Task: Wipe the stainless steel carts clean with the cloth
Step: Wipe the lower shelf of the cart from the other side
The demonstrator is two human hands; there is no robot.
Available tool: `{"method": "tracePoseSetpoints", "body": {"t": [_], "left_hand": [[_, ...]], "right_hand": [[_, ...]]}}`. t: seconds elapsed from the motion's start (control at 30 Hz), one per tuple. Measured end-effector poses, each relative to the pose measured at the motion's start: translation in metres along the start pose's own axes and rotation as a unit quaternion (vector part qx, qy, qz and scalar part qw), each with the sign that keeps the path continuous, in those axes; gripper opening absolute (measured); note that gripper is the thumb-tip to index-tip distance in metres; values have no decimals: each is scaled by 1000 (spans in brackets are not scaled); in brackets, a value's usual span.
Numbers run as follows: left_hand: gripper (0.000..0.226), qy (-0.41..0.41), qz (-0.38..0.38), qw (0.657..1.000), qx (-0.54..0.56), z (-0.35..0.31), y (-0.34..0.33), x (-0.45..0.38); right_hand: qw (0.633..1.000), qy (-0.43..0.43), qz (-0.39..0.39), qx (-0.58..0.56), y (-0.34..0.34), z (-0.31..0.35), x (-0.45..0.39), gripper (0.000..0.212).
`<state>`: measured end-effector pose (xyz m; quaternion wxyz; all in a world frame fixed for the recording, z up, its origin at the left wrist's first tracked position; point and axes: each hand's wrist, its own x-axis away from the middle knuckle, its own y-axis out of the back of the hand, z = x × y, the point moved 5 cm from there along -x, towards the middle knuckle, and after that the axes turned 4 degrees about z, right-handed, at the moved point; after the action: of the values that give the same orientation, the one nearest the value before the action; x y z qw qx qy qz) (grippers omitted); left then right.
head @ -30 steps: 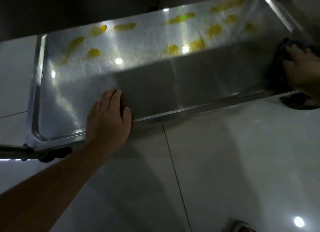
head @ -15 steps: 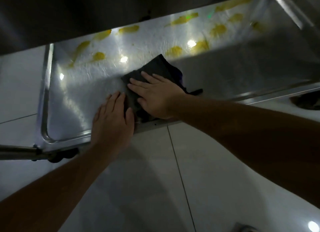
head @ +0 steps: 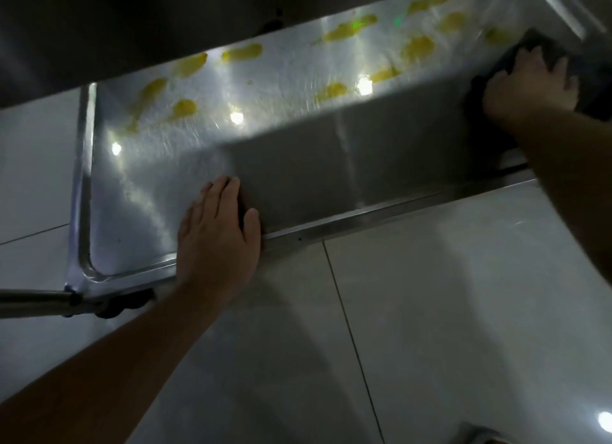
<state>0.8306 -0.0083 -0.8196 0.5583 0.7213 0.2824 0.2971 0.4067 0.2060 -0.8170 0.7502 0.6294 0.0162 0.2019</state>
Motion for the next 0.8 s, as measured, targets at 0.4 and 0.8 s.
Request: {"method": "tracePoseSetpoints", "body": {"t": [0.4,0.8], "left_hand": [[65,6,1,1000,-15,0,-2,-1],[71,-13,-12,1000,-7,4,-2,-1]], "right_hand": [[834,529,102,120,-100,256,153,67],[962,255,34,91,-7,55,-23,81]]}}
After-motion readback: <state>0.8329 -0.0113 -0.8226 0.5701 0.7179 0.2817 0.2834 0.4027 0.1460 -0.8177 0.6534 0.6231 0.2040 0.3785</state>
